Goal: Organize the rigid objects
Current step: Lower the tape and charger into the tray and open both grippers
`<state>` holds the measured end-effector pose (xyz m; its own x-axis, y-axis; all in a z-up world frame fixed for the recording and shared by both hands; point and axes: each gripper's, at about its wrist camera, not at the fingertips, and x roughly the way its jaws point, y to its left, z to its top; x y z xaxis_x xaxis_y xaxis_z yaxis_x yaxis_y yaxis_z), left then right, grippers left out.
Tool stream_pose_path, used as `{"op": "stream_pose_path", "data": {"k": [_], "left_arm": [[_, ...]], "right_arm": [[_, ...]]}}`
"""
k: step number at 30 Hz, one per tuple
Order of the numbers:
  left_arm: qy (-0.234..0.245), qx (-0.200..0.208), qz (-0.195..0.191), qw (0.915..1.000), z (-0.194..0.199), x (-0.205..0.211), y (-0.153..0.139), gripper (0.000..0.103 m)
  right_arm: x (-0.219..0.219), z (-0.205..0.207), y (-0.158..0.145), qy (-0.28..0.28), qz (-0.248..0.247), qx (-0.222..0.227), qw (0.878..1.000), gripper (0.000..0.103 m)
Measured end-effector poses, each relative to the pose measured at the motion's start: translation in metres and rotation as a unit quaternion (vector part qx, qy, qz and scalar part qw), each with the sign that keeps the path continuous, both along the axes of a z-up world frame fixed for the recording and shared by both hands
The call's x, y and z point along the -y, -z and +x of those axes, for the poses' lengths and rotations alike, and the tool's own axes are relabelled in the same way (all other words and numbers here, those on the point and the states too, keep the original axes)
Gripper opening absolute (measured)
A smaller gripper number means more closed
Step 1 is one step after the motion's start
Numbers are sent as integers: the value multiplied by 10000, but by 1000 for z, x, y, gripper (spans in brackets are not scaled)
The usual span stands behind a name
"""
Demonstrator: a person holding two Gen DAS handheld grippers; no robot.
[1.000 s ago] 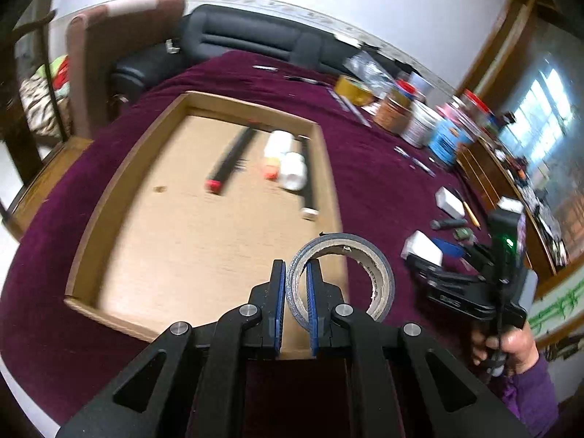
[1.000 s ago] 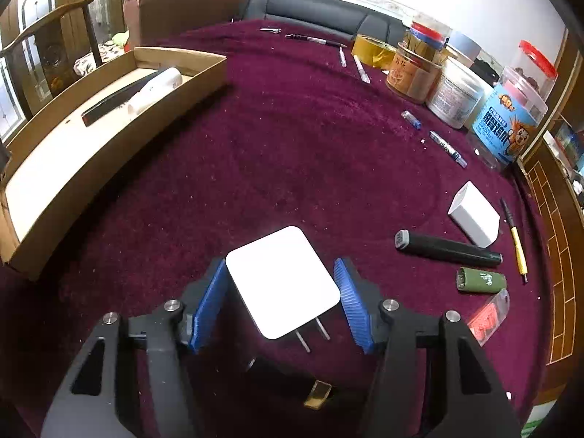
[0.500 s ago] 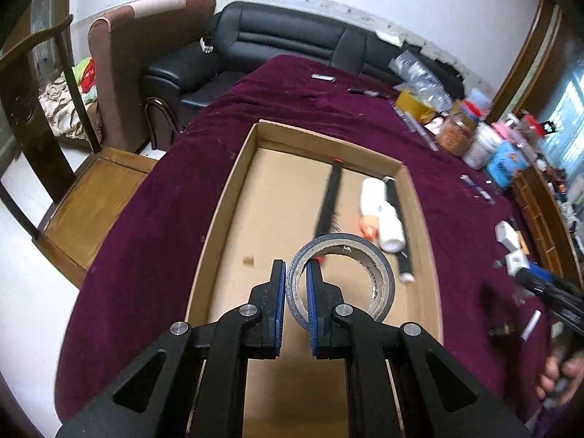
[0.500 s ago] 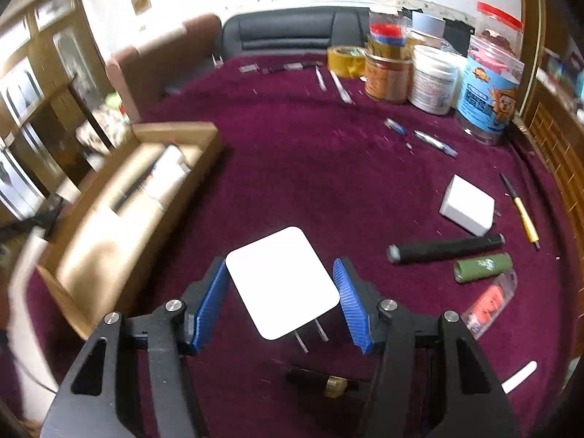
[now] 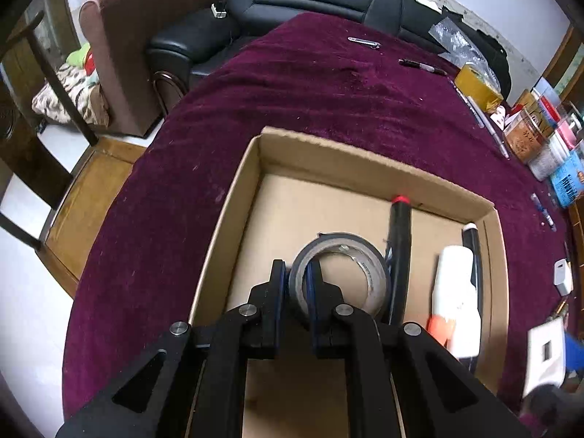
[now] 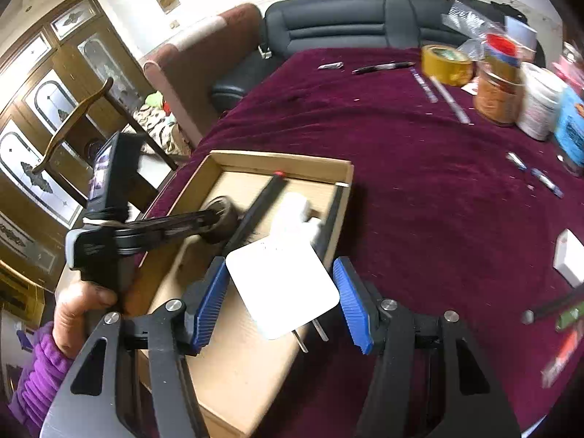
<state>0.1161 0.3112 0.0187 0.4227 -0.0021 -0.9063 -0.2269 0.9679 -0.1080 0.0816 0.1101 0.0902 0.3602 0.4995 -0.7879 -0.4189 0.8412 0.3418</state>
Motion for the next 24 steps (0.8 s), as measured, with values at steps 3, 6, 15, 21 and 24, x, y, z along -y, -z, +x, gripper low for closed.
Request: {"op": "stream_pose_path", "data": {"k": [3,6,15,21,24], "left_arm": [[-15,-1,-55,10000,6,-3,1,10],[-63,110,-593,9982,-7,-16,-12,19],[-549,1747,-578,9814,-132,-72,-91,50],[-914,2039,-19,9747,-185,-105,-93,52],[-1052,2058,-49,9729,-202,-115,-90,52]], "right_arm": [[-12,8,7,-9,2,-130,9999,59],[-22,14,12,10,38,-272,9996,59],[-69,10,15,-558,86,-436,9974,59],[-115,8,37,-850,-539,-510,9936,59],[-130,12,45,-843,-809,-470,9920,59]]}}
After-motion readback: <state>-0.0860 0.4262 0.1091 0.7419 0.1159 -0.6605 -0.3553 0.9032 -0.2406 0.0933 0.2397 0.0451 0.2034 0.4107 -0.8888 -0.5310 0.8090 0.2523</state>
